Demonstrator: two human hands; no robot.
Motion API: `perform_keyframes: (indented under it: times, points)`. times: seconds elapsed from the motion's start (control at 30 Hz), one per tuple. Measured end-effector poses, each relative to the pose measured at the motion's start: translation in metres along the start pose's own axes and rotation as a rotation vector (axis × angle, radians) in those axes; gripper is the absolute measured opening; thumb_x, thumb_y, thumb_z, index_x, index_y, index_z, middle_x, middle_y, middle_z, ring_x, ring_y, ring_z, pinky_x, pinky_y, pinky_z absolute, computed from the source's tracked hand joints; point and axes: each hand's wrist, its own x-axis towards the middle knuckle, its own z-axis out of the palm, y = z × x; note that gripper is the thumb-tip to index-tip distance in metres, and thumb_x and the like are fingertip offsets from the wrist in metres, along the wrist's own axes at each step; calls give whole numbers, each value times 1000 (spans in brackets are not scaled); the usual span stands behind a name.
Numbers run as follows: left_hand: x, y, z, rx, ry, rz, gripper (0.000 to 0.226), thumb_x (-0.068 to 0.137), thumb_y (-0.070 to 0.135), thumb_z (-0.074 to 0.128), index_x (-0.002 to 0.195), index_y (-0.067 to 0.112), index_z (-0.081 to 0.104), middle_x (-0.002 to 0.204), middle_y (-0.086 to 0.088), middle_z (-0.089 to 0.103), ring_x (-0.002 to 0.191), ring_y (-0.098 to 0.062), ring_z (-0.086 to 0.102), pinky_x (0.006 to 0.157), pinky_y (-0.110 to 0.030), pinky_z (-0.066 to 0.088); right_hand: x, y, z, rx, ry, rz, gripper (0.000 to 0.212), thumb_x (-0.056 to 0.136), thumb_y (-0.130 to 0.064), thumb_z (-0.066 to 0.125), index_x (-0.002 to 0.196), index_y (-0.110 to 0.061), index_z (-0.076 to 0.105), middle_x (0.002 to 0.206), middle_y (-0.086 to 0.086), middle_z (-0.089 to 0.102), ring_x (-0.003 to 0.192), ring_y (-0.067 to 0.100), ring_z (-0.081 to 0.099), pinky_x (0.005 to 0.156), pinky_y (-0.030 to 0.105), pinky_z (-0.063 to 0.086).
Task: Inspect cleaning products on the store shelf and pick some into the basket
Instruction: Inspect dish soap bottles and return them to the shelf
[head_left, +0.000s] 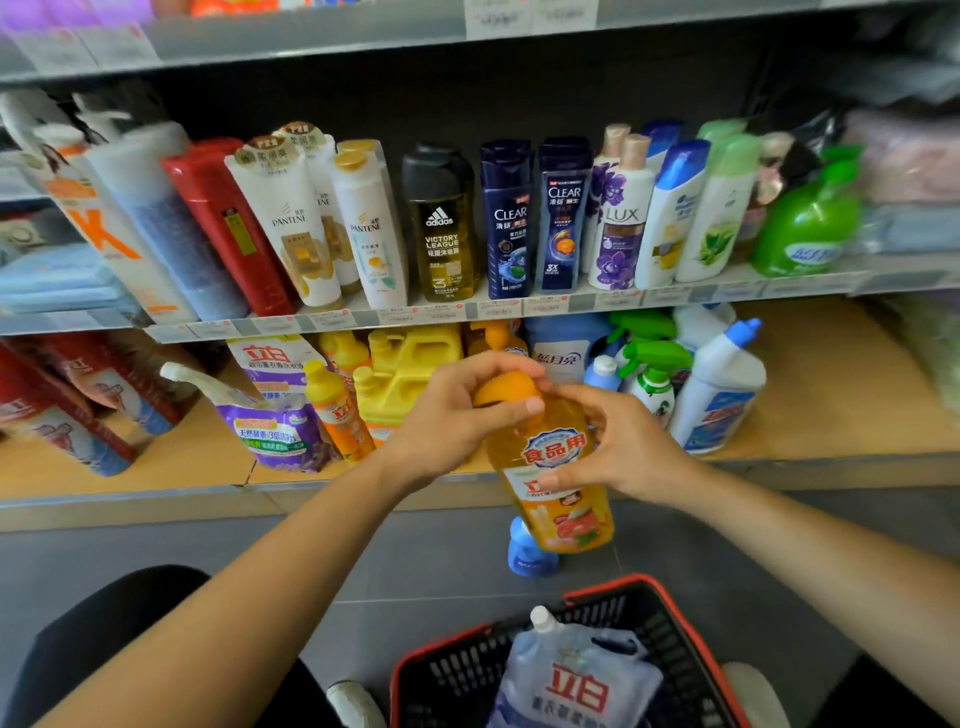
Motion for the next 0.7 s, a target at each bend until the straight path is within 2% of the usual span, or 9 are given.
perform_keyframes:
  times: [0.07,0.13,0.2,0.27,0.4,0.53,0.6,0.7]
  points:
    - [-5,8,5,-46,-82,-6,30,86,10,72,115,9,67,117,-17,70,106,-17,69,83,-30,60,-15,-3,-10,110,-73,62,82,56,-10,96,122,-45,62,119,-8,72,112,13,68,87,22,55]
    - [-9,12,10,-101,-162,-27,41,84,12,70,124,4,62,122,-22,68,114,-27,67,91,-38,59,-29,-3,-18,239,-132,125,78,58,-6,94,124,-37,65,121,1,72,115,20,67,89,28,56]
    - [-13,10,17,-144,-209,-42,49,85,9,68,132,2,57,126,-22,67,120,-34,64,97,-43,57,-41,2,-21,369,-184,176,73,59,-12,93,125,-22,67,122,14,70,115,30,66,93,40,56]
    - [-15,10,26,-201,-222,-51,51,86,9,67,135,5,55,127,-21,68,121,-34,65,98,-46,56,-49,6,-20,498,-215,211,76,57,-22,96,124,-7,64,120,19,69,112,33,65,97,46,53]
    - [-19,8,42,-431,-237,-105,60,83,24,72,138,11,54,130,-20,66,120,-33,65,96,-43,56,-52,6,-14,769,-257,218,84,55,-21,97,128,-6,57,118,15,70,110,31,66,102,49,49]
    - [-22,4,45,-566,-218,-161,71,73,41,86,133,11,62,127,-20,66,116,-34,65,95,-43,57,-50,3,-5,814,-233,217,86,51,-25,99,123,1,58,116,16,70,108,33,66,104,53,45]
    - [-24,1,44,-563,-161,-160,65,71,42,88,127,12,69,123,-20,69,113,-34,67,95,-44,58,-50,1,-2,794,-222,207,81,51,-27,99,118,-2,61,114,15,71,106,31,67,100,50,49]
    - [-27,-1,43,-523,-82,-124,45,78,33,82,118,13,74,119,-17,72,108,-32,71,92,-42,59,-50,-1,2,718,-136,182,71,49,-29,99,109,-7,67,108,13,73,100,27,69,91,41,57]
